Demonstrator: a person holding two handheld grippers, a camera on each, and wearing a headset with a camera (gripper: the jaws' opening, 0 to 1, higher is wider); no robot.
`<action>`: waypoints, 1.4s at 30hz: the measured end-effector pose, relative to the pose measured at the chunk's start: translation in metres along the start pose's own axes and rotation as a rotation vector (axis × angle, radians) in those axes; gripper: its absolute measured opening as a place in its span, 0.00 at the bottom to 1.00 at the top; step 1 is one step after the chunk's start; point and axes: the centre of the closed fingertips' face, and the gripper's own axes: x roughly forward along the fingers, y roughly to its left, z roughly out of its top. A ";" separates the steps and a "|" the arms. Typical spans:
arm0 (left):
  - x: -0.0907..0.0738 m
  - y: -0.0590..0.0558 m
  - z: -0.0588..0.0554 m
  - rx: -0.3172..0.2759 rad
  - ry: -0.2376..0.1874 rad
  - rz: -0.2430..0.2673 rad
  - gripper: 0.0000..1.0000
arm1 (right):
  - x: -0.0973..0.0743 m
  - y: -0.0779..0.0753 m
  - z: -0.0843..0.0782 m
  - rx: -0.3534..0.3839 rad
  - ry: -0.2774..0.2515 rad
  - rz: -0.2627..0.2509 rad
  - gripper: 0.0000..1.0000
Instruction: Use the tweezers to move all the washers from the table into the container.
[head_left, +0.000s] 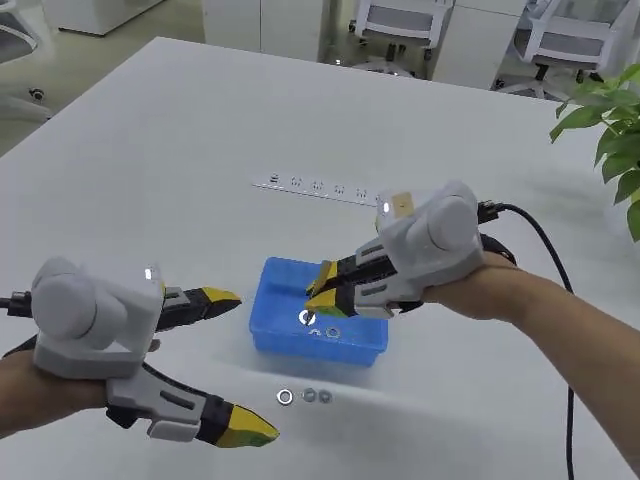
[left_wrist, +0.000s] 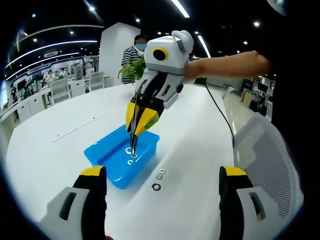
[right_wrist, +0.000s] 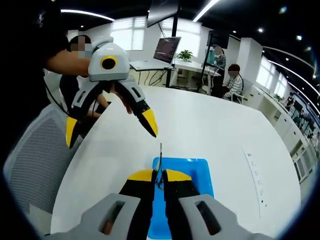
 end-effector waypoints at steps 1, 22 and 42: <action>0.000 0.000 0.000 0.000 0.000 0.000 0.99 | 0.002 -0.001 -0.001 -0.002 0.003 -0.002 0.07; -0.001 0.020 0.006 0.033 -0.016 0.015 0.89 | 0.040 -0.017 -0.025 0.033 0.039 0.002 0.07; 0.017 0.045 0.022 0.090 -0.021 0.000 0.55 | 0.051 -0.020 -0.042 0.051 0.066 0.010 0.08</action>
